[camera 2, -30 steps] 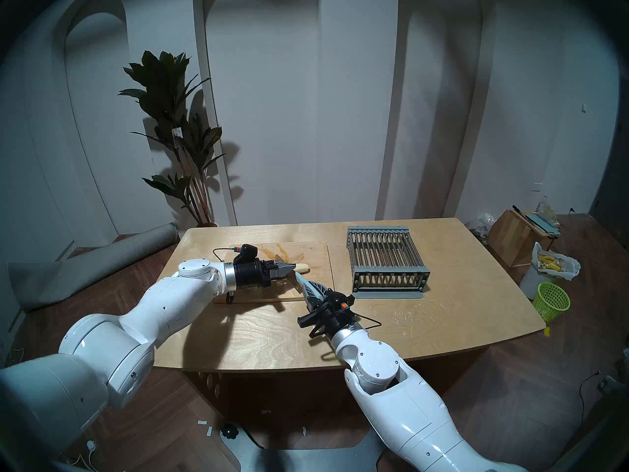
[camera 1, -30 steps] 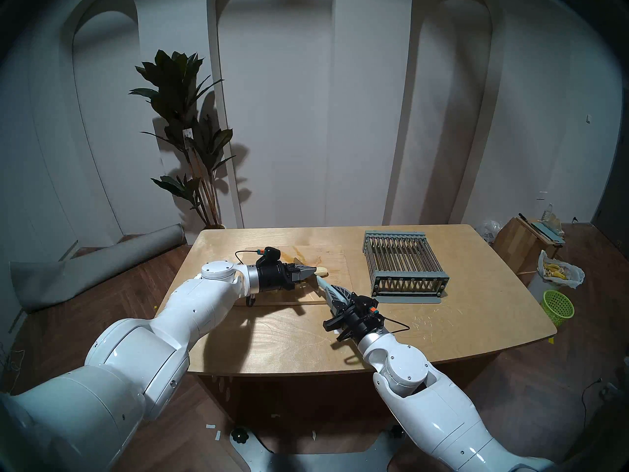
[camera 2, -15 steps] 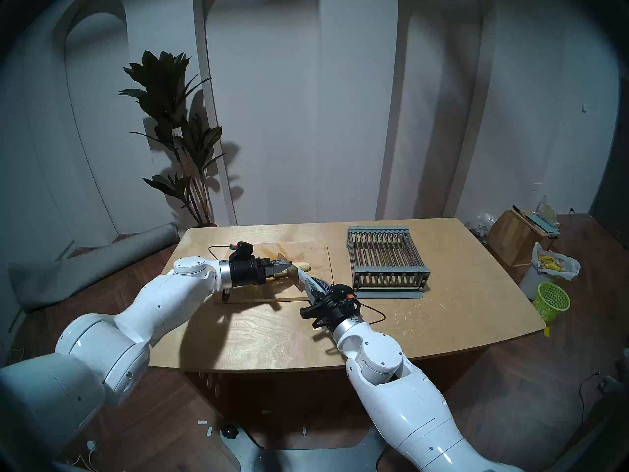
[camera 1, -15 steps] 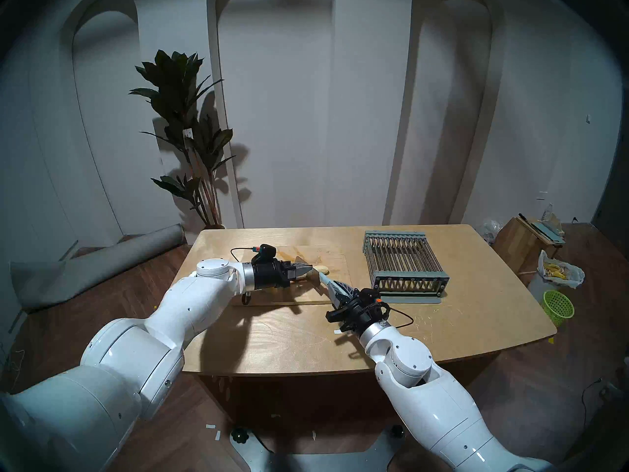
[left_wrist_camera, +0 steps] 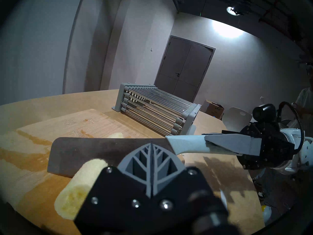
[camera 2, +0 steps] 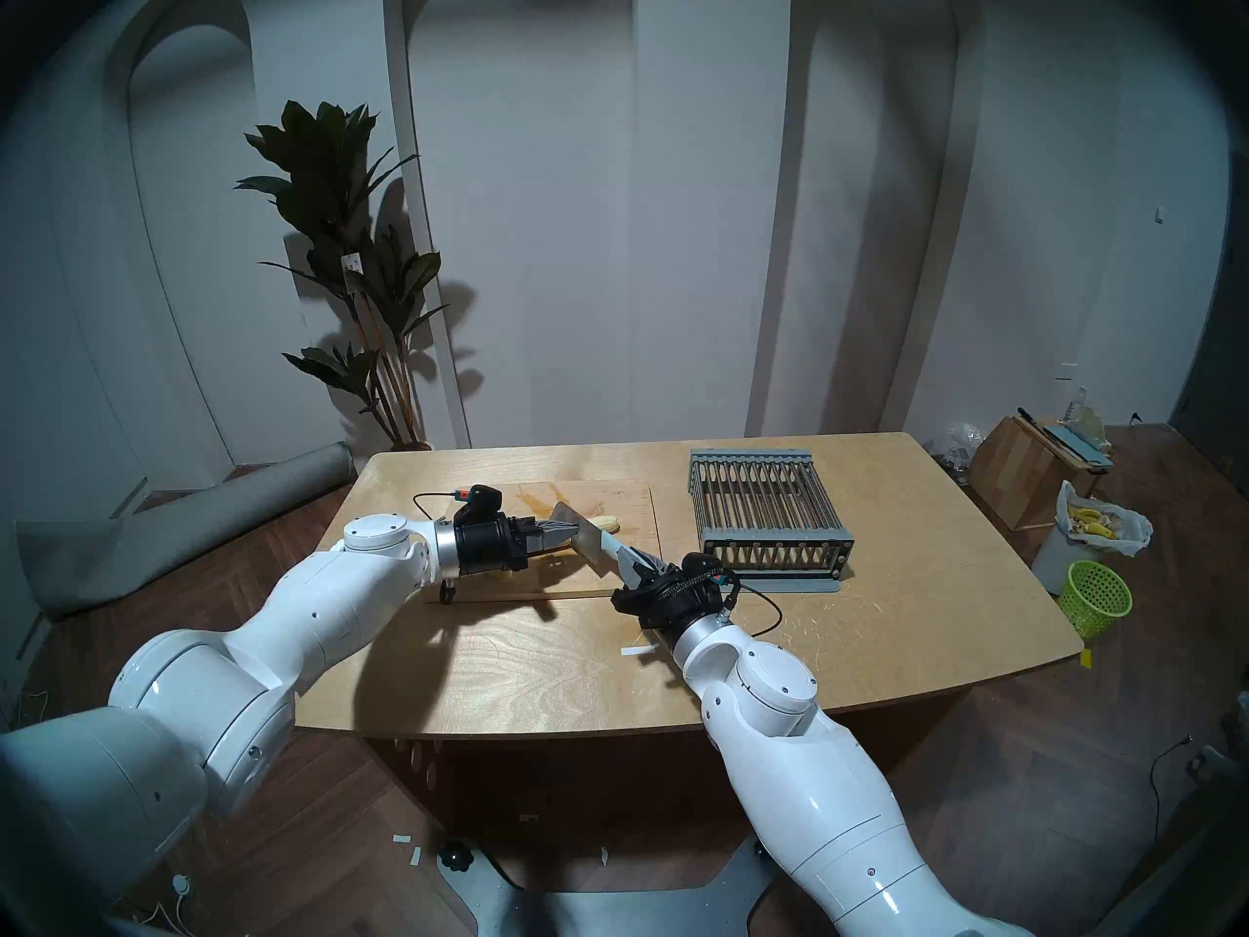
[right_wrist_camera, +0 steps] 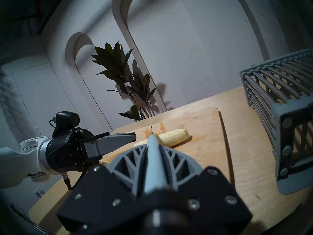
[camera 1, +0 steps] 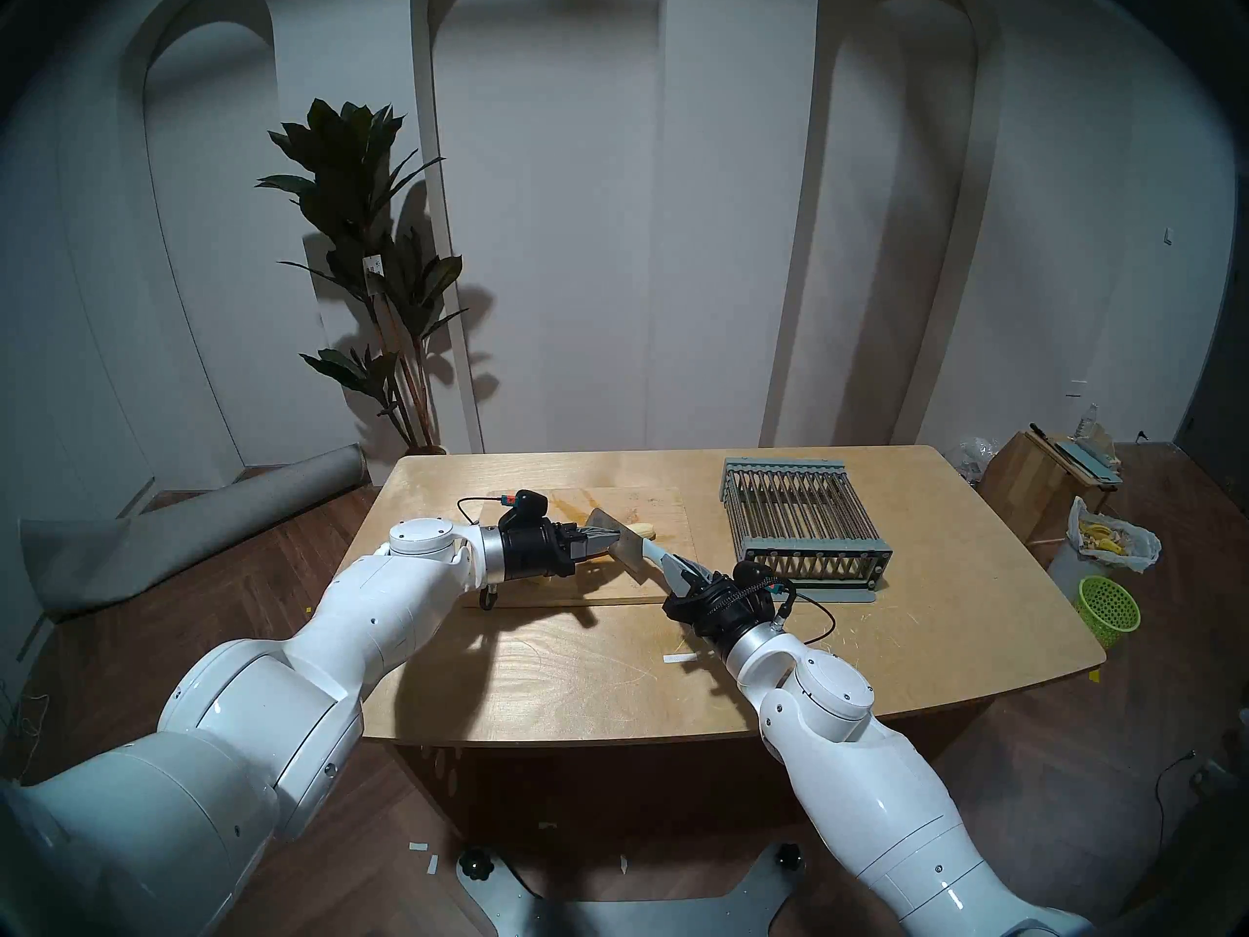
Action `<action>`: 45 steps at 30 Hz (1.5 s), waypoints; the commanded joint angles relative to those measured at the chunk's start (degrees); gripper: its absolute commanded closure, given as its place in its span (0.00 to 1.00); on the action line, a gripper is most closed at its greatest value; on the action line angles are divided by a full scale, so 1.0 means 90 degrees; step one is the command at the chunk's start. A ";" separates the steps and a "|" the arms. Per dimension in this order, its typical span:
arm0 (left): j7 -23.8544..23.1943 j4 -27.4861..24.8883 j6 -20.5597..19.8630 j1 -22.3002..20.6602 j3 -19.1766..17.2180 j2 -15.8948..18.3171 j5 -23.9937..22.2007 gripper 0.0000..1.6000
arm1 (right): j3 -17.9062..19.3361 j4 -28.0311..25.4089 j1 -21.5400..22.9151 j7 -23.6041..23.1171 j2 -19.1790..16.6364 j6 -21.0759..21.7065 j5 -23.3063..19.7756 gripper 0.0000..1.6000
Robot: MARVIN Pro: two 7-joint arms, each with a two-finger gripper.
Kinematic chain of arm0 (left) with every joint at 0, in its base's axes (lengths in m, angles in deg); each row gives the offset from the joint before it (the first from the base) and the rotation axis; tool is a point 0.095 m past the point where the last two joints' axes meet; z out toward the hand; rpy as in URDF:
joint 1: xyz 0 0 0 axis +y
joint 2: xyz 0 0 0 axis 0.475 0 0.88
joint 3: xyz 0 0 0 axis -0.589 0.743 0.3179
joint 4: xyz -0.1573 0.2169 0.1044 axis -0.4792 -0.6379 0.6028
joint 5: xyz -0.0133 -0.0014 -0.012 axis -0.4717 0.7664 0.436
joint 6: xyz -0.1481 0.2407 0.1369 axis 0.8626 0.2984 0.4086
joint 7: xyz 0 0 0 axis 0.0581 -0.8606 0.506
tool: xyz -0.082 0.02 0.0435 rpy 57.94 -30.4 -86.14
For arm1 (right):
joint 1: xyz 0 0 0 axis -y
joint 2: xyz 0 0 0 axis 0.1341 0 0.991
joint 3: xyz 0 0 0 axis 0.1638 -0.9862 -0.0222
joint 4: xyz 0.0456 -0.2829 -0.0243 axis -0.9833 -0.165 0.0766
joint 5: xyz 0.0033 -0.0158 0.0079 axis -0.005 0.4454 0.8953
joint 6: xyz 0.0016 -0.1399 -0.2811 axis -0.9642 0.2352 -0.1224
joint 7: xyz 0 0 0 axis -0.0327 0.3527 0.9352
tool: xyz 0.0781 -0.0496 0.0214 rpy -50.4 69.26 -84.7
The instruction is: Cut the banana into four pieces on the cutting board
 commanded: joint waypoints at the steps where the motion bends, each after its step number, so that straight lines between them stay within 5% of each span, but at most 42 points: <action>1: -0.0012 -0.0126 0.0015 -0.0162 -0.0060 -0.0026 -0.0044 1.00 | -0.0416 -0.0414 0.0198 -0.0051 -0.0392 -0.0706 0.1214 1.00; 5: -0.0020 -0.0172 0.0019 -0.0167 -0.0112 -0.0031 -0.0085 1.00 | -0.0655 -0.0484 0.0301 -0.0040 -0.0592 -0.0918 0.1879 1.00; 15: -0.0002 -0.0313 -0.0145 -0.0171 -0.0371 -0.0026 -0.0283 1.00 | -0.0553 -0.0633 0.0260 0.0274 -0.0646 -0.1433 0.2587 1.00; 32: 0.0209 -0.1022 -0.0453 0.0028 -0.0309 0.0059 -0.0180 1.00 | -0.0331 -0.0872 -0.0001 0.0582 -0.0726 -0.1689 0.2659 1.00; 45: 0.0529 -0.1343 -0.0620 0.0154 -0.0205 0.0023 -0.0106 1.00 | -0.0151 -0.0541 -0.0055 0.0430 -0.0732 -0.1899 0.2239 1.00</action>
